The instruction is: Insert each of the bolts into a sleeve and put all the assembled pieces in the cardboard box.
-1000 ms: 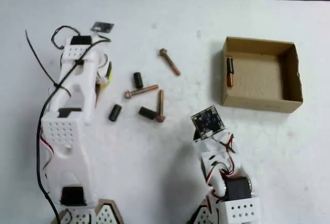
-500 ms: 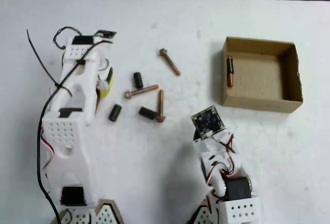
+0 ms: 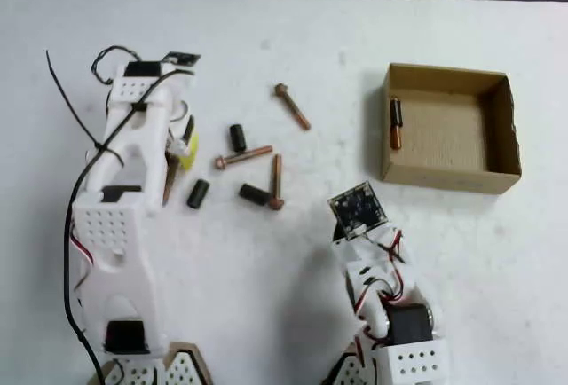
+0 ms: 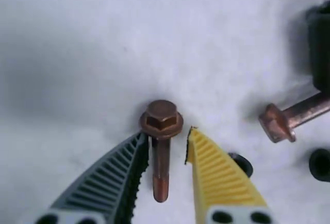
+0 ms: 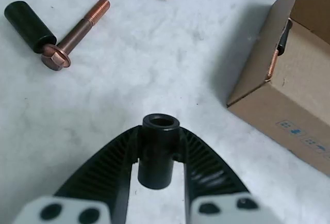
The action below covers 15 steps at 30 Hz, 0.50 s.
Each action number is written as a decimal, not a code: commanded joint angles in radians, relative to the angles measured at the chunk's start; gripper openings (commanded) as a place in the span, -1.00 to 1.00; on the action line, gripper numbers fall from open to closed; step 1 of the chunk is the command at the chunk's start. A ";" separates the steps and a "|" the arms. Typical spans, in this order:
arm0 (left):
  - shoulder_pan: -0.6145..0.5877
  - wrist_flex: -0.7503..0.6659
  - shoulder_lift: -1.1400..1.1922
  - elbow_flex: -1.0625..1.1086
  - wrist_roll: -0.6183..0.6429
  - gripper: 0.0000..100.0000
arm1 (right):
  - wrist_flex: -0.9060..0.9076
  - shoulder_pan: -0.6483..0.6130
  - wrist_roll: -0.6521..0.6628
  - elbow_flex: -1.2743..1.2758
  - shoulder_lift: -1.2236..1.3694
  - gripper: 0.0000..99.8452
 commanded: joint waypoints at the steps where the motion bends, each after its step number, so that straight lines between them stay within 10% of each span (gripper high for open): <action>1: 0.007 -0.044 -0.053 -0.023 -0.012 -0.75 | -0.024 0.005 0.012 0.002 -0.012 -0.96; 15: 0.030 -0.068 0.074 -0.032 -0.011 -0.96 | -0.024 0.004 0.012 0.002 -0.012 -0.96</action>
